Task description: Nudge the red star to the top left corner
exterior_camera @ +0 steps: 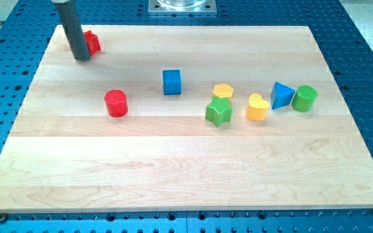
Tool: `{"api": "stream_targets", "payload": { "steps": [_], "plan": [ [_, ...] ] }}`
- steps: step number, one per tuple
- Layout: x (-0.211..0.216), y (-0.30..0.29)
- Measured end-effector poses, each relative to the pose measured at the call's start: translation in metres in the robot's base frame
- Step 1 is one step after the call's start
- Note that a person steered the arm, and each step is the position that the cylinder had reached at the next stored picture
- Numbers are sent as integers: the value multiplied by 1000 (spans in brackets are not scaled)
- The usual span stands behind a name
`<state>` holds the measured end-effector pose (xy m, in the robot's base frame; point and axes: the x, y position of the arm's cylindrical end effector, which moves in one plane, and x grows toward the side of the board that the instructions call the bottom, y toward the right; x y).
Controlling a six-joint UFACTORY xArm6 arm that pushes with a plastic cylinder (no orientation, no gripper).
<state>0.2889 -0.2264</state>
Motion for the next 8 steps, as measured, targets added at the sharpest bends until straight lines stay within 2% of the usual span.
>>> {"api": "stream_targets", "payload": {
  "steps": [1, 2, 4, 5, 6, 7, 8],
  "plan": [
    [20, 27],
    [16, 42],
    [-18, -3],
    [3, 26],
    [-22, 65],
    [-49, 63],
    [-51, 38]
  ]
}}
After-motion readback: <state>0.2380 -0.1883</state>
